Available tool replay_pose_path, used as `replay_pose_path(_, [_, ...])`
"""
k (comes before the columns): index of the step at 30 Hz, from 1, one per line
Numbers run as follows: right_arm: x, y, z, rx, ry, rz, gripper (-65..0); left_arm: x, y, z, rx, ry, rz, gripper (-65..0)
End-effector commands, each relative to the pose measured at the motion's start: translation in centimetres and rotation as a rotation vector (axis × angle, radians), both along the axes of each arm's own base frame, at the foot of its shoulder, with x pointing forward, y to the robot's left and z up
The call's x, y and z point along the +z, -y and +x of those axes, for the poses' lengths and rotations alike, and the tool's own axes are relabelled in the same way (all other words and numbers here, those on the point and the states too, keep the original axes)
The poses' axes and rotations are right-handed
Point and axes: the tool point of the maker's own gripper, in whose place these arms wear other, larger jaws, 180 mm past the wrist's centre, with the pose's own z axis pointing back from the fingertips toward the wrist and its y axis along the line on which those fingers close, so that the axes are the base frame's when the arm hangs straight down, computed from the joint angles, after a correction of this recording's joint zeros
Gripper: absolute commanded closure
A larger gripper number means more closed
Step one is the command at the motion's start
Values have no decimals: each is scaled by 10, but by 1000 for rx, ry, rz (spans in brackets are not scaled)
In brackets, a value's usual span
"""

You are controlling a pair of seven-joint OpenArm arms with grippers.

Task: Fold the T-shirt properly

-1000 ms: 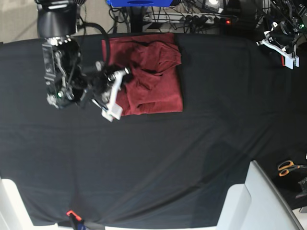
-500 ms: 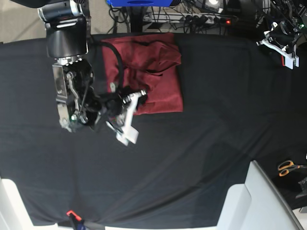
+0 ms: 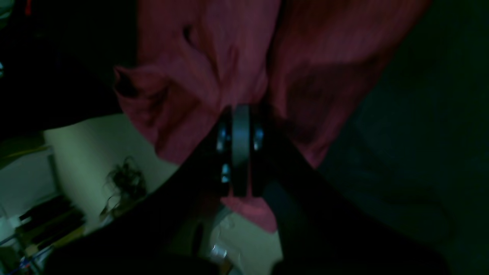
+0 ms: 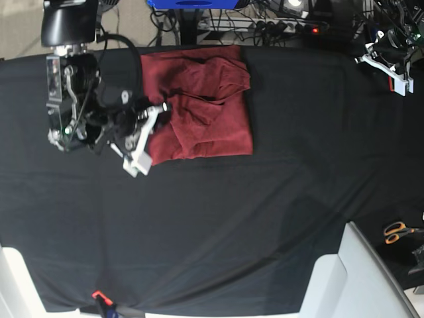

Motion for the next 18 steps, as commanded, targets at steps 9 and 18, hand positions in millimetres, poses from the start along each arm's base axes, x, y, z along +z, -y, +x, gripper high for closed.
replay_pose_path(9, [-9,-3,3,-22,-12,29,-8,10,-10,6,-4,31,26,0])
replay_pose_path(18, [-14,4,5,-33,-13,16,-8,10,-10,6,-6,30,26,0])
